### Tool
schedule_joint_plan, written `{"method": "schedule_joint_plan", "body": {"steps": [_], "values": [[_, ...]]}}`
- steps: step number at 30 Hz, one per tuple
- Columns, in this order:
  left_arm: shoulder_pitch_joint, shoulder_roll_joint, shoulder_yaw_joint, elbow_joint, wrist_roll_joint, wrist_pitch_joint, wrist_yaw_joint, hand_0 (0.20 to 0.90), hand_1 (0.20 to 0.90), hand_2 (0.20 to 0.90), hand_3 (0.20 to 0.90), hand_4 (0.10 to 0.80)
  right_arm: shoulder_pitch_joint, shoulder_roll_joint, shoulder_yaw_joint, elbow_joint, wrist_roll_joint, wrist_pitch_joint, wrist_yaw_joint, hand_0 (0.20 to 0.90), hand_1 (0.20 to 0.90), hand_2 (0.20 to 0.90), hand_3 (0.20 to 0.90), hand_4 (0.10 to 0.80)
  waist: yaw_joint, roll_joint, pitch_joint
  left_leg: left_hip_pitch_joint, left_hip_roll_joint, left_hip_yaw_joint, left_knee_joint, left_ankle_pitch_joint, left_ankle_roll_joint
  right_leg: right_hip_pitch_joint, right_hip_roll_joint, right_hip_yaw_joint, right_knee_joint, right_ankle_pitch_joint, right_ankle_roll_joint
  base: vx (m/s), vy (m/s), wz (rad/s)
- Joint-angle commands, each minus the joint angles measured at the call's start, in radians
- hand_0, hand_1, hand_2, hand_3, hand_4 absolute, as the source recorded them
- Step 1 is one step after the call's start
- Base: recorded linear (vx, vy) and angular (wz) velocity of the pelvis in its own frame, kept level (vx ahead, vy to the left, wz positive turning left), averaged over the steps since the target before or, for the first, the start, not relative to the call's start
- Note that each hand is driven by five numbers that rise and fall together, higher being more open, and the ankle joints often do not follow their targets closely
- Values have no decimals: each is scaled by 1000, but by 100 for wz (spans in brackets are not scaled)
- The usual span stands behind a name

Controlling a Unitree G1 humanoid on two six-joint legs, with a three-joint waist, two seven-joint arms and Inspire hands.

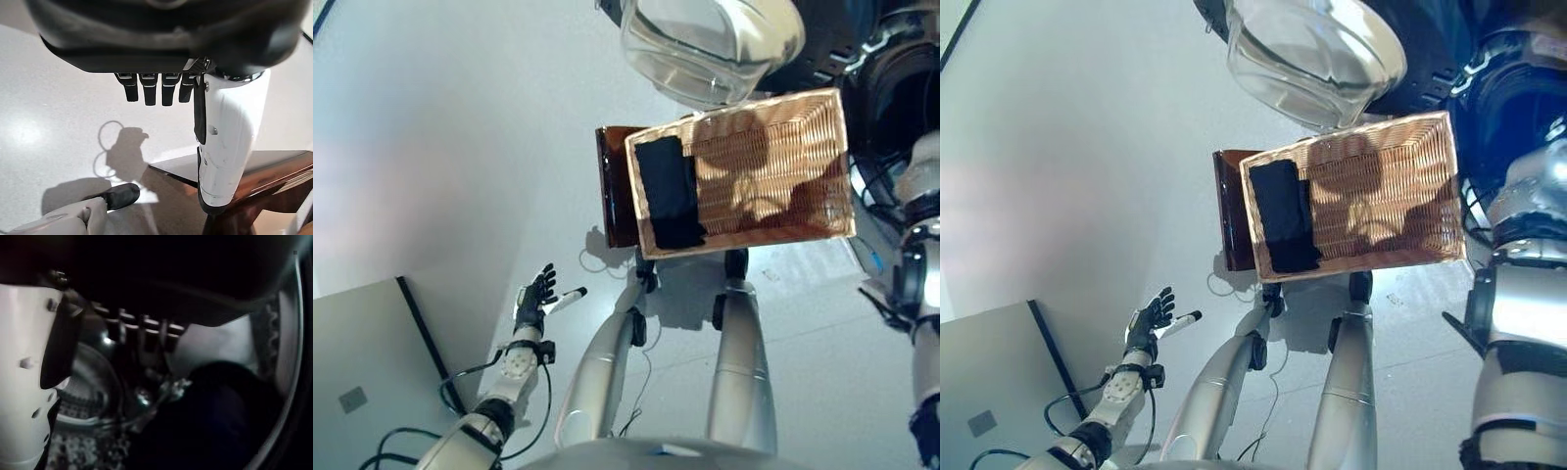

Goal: Pick up the clothes and place them into the washing machine

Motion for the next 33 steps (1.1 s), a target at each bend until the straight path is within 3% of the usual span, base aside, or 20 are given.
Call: {"method": "schedule_joint_plan", "body": {"steps": [1, 7, 19, 25, 33], "values": [[33, 18, 37, 93, -39, -26, 23, 900, 900, 900, 900, 800, 79, -9, 36, -73, -7, -93, 8, 900, 900, 900, 900, 800, 21, 8, -83, -43, 27, -11, 25, -51, -45, 65, 37, -25, -132, 30, -17, 0, 0, 0], [14, -17, 52, 172, -29, -7, 12, 900, 900, 900, 900, 800, 280, 224, -36, -75, 79, -97, 89, 900, 900, 900, 900, 800, 6, -40, -98, 39, 23, -22, 0, -49, -39, 185, 33, -52, -203, 48, -10, 34, 14, 0], [27, -32, 117, 243, 47, 11, 19, 900, 900, 900, 900, 800, 637, 483, 43, -131, 27, -22, 237, 900, 900, 900, 900, 800, -9, -149, -134, 303, 19, -38, -129, -34, -33, 489, 6, -109, -378, 93, 25, 87, 3, 0], [31, -25, 155, 266, 75, 18, 21, 900, 900, 900, 900, 800, 686, 518, 138, -91, -79, 61, 277, 900, 900, 900, 900, 800, 2, -181, -160, 367, 12, -49, -159, -32, -31, 579, -10, -136, -446, 119, 38, 67, 20, 12], [3, 10, 187, 279, 98, 22, 38, 900, 900, 900, 900, 800, 600, 540, 239, -9, -167, 126, 285, 900, 900, 900, 900, 800, 52, -221, -131, 337, -8, -86, -86, -66, -14, 603, -33, -174, -444, 123, 41, 28, 24, 15]]}}
